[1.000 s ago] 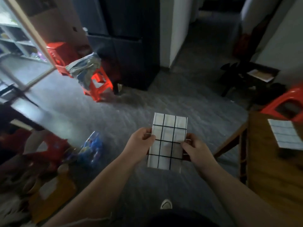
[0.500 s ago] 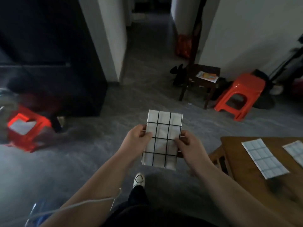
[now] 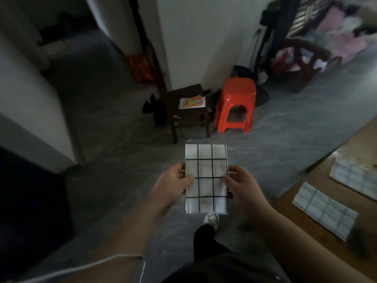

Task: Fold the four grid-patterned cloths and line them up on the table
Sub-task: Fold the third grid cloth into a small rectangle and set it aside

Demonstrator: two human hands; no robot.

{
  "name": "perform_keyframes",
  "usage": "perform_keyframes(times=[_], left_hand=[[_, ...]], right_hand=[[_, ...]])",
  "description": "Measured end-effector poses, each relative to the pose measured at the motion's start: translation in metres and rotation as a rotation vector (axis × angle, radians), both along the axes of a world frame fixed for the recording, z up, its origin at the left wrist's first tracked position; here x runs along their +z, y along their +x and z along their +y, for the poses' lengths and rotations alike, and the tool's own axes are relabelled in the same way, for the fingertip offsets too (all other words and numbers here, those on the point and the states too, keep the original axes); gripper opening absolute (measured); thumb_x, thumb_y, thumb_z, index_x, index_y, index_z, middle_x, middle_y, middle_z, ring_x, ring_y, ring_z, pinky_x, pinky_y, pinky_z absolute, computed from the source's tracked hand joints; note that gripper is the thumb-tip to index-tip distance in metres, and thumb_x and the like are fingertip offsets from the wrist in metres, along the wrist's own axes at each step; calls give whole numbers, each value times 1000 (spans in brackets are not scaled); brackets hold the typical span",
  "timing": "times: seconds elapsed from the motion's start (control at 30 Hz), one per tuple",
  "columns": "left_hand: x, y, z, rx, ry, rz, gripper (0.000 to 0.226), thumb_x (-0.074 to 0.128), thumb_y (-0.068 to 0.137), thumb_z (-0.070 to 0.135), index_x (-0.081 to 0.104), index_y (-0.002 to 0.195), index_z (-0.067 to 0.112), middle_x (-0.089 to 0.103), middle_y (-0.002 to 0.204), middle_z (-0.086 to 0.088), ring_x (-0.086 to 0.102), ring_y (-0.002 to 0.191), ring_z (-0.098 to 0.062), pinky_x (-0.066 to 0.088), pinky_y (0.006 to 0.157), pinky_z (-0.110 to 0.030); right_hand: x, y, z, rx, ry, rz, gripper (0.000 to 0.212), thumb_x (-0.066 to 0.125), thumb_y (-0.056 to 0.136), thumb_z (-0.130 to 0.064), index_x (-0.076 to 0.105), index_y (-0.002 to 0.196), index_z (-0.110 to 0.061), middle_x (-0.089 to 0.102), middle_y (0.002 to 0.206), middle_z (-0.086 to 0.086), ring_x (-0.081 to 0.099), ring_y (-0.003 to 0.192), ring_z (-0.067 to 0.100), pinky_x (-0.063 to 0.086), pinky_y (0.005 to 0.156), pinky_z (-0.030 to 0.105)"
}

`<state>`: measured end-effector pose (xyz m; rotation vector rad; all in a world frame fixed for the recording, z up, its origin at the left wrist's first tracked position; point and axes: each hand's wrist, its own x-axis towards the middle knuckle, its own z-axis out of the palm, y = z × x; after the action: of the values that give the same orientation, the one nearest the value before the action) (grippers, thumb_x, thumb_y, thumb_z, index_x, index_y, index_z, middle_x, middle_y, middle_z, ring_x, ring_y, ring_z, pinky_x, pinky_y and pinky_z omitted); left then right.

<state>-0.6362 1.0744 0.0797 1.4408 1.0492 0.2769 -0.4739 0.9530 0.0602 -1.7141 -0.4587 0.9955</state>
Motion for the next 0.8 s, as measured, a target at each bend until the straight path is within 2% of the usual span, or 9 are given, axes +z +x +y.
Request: perform_keyframes(times=[0.13, 0.23, 0.37, 0.43, 0.57, 0.67, 0.8], left_hand=[[-10, 89, 65, -73, -38, -19, 23, 59, 99, 5, 61, 118, 18, 76, 104, -1, 75, 93, -16, 62, 78, -34], [-7, 165, 109, -141, -16, -1, 25, 58, 100, 5, 60, 116, 23, 75, 105, 0, 74, 92, -13, 62, 81, -35], [5, 266, 151, -255, -56, -12, 22, 57, 99, 1, 61, 109, 21, 76, 95, 2, 75, 84, -9, 62, 73, -29], [8, 313, 160, -327, -52, -7, 22, 58, 98, 0, 61, 105, 21, 75, 104, -7, 74, 93, -18, 61, 80, -33], [-4, 403, 161, -508, -55, -17, 20, 56, 96, -7, 61, 110, 7, 72, 111, -21, 71, 101, -33, 58, 86, -46], [-18, 469, 163, -650, -62, -14, 18, 58, 95, -5, 63, 110, 4, 73, 108, -19, 71, 98, -31, 57, 87, -50], [-32, 560, 167, -808, -105, -30, 13, 62, 95, 0, 66, 102, 10, 74, 100, -13, 70, 92, -27, 58, 81, -43]], right_hand=[[-18, 72, 47, -135, 21, -1, 11, 61, 98, -12, 65, 107, -18, 76, 96, 5, 74, 87, 26, 62, 80, 48], [-26, 135, 82, -213, 52, 32, 13, 62, 98, -14, 65, 111, -16, 76, 96, 4, 75, 87, 22, 60, 83, 55], [-16, 208, 109, -348, 89, 49, 12, 61, 99, -13, 64, 109, -18, 75, 99, 6, 74, 89, 23, 61, 82, 54], [-9, 240, 109, -426, 78, 36, 10, 62, 98, -15, 65, 107, -20, 73, 101, 7, 73, 92, 23, 61, 83, 52], [-11, 294, 99, -597, 22, -21, 10, 63, 97, -19, 67, 105, -24, 74, 99, 2, 72, 91, 18, 60, 85, 48], [-16, 331, 92, -733, -10, 3, 11, 62, 98, -21, 66, 107, -25, 73, 101, 2, 72, 93, 18, 60, 87, 48], [-23, 381, 90, -893, -21, 29, 17, 62, 97, -22, 64, 114, -23, 72, 107, 2, 71, 98, 19, 59, 89, 48]])
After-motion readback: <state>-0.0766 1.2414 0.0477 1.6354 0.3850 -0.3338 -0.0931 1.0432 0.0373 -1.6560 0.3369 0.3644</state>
